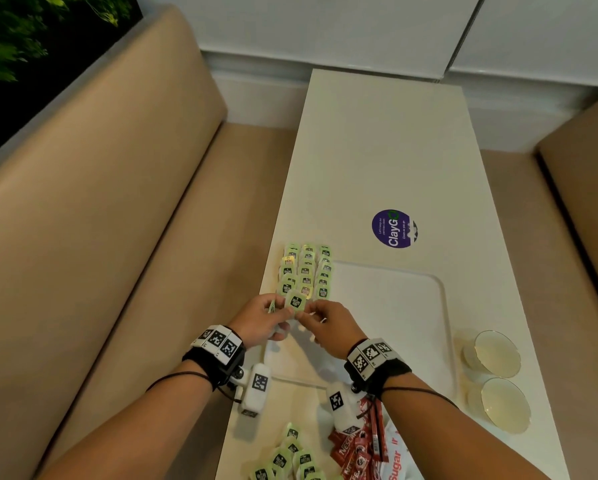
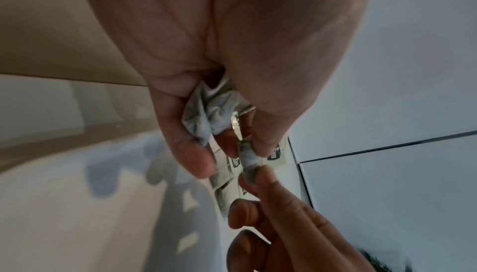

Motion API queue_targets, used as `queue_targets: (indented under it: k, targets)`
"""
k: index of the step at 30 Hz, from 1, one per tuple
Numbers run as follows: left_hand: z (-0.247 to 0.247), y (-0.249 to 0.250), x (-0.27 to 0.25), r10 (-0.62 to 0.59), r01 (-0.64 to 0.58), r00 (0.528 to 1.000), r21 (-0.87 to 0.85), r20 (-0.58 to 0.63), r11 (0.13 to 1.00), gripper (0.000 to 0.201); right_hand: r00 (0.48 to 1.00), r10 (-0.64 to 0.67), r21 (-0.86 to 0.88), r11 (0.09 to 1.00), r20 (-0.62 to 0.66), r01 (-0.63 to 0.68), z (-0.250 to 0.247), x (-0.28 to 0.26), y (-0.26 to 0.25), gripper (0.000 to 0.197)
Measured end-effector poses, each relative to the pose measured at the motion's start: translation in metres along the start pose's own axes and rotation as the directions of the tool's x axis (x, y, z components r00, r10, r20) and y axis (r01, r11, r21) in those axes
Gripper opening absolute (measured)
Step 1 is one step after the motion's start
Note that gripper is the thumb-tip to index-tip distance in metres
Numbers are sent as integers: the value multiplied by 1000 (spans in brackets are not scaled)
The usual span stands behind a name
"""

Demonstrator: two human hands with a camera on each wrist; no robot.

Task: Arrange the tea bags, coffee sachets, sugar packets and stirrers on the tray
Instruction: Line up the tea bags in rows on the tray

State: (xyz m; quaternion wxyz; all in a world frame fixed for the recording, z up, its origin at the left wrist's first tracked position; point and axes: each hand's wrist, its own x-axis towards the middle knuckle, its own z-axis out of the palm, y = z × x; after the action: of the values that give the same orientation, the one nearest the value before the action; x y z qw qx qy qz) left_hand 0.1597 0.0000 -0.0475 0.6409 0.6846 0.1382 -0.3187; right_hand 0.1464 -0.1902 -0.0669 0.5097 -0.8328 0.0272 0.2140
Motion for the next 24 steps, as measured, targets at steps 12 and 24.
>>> queue_targets:
  k: [12, 24]
  targets:
    - [-28, -17, -5, -99, 97, 990, -20, -104, 995, 13, 995, 92, -88, 992, -48, -96, 23, 14, 7, 27]
    - [-38, -21, -12, -56, 55, 998, -113, -8, 992, 31, 974, 172, -151, 969, -147, -194, 42, 19, -2, 41]
